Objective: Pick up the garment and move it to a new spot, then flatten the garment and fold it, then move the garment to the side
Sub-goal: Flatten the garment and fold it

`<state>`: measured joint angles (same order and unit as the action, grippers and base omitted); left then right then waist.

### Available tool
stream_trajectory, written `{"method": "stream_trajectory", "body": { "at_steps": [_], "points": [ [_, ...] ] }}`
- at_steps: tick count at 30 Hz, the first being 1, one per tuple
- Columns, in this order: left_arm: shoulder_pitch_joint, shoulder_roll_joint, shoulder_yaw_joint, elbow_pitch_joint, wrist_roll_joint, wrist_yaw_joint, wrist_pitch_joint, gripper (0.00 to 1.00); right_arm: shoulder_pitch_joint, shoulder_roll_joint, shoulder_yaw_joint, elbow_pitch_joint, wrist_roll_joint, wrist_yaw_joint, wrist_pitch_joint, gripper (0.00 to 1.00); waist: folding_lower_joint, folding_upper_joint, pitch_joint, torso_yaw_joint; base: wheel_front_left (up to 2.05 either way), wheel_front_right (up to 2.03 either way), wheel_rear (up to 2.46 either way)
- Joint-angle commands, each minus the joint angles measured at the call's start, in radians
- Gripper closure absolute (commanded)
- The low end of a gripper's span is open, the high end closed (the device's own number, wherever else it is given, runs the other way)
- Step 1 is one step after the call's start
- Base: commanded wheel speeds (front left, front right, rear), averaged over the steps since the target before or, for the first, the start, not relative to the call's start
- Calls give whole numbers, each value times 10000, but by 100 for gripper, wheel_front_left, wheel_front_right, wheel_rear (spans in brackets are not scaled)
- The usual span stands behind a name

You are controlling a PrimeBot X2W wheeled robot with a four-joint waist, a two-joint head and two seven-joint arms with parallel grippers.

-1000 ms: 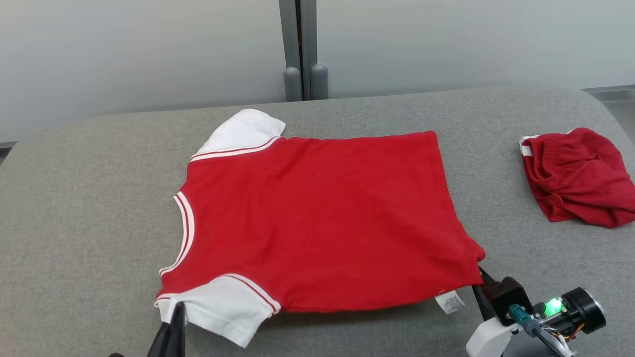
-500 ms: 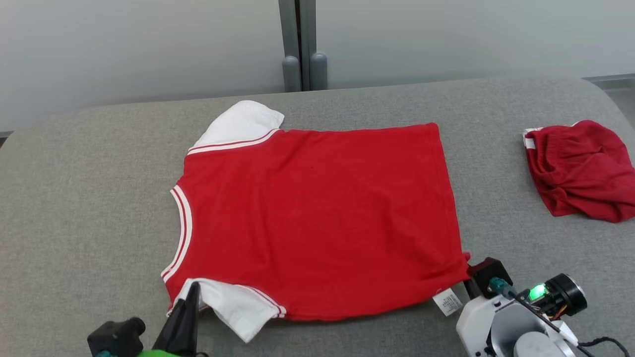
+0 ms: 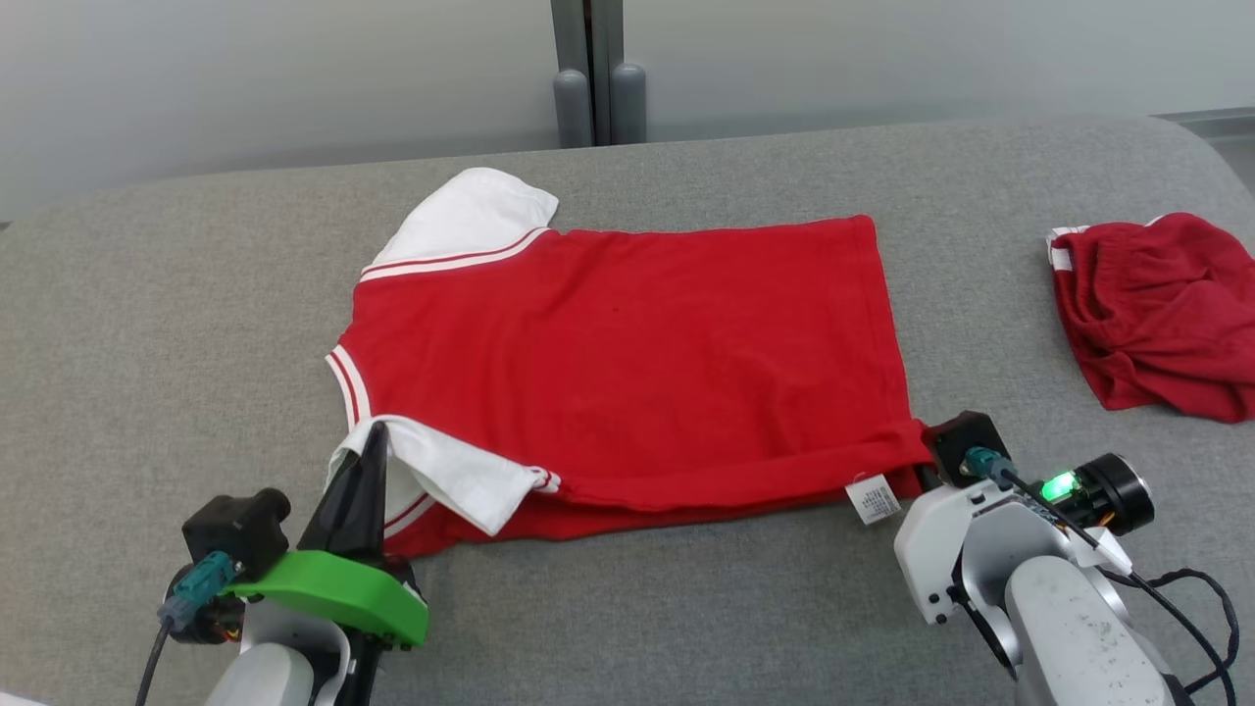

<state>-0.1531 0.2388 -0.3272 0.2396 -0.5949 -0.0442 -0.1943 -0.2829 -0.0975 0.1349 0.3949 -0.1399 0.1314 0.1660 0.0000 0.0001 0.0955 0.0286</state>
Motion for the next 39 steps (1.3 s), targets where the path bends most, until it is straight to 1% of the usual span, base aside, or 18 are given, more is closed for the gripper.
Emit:
{"method": "stream_trajectory", "body": {
  "at_steps": [1, 4, 6, 7, 8, 9, 10, 11, 12, 13, 16, 21, 25, 30, 34, 39],
  "points": [
    [-341, 0, 15, 231, 169, -60, -144, 100, -192, 33, -80, 100, -7, -16, -97, 100, 0, -1, 118, -17, 0, 0, 0],
    [-870, -82, 121, 865, 270, -130, -398, 100, -472, 167, -283, 311, -50, -16, -325, 100, 0, -1, 260, -50, 0, 0, 0],
    [-1090, -172, 160, 1217, 298, -184, -498, 100, -599, 263, -400, 478, -66, -16, -486, 89, 0, -1, 328, -72, 0, 0, 0],
    [-1221, -207, 200, 1387, 343, -195, -555, 100, -670, 303, -464, 583, -96, -16, -588, 72, 0, -1, 360, -83, 0, 0, 0],
    [-1309, -233, 221, 1510, 345, -206, -578, 100, -738, 329, -514, 637, -121, -16, -722, 51, 0, -1, 384, -93, 0, 0, 0],
    [-1408, -263, 269, 1665, 387, -224, -630, 100, -815, 353, -609, 704, -159, -16, -903, 0, 0, -1, 411, -105, 0, 0, 0],
    [-1469, -293, 312, 1759, 413, -233, -639, 96, -852, 369, -685, 751, -189, -16, -1046, 0, 0, -1, 430, -115, 0, 0, 0],
    [-1529, -335, 362, 1858, 444, -254, -657, 58, -877, 397, -759, 829, -200, -16, -1234, 0, 0, -1, 441, -128, 0, 0, 0],
    [-1568, -370, 408, 1917, 468, -276, -684, 7, -913, 416, -852, 866, -163, -16, -1424, 0, 0, -1, 454, -138, 0, 0, 0],
    [-1610, -427, 483, 1968, 507, -272, -699, 0, -975, 427, -950, 893, -153, -16, -1650, 0, 0, -1, 467, -150, 0, 0, 0],
    [-1681, -482, 703, 1985, 643, -326, -707, 0, -1056, 458, -1119, 993, -36, -16, -2159, 0, 0, -1, 459, -172, 0, 0, 0],
    [-1315, -594, 1213, 1518, 930, -427, -705, 0, -1100, 447, -1205, 1068, 371, -16, -2788, 0, 0, -1, 325, -189, 0, 0, 0],
    [-783, -669, 1525, 1045, 1137, -508, -708, 0, -827, 449, -1309, 1017, 606, -16, -3028, 0, 0, -1, 113, -187, 0, 0, 0],
    [178, -622, 1707, 779, 1093, -480, -708, 0, -406, 452, -1433, 861, 799, -16, -3258, 0, 0, -1, -228, -127, 0, 0, 0],
    [1034, -576, 1769, 626, 749, -331, -207, 0, 104, 449, -1594, 677, 994, -16, -3356, 0, 0, -1, -526, -7, 0, 0, 0],
    [1853, -638, 1839, 494, 60, -242, 899, 0, 762, 453, -1726, 358, 1324, -16, -3360, 0, 0, -1, -717, 116, 0, 0, 0]
  ]
}}
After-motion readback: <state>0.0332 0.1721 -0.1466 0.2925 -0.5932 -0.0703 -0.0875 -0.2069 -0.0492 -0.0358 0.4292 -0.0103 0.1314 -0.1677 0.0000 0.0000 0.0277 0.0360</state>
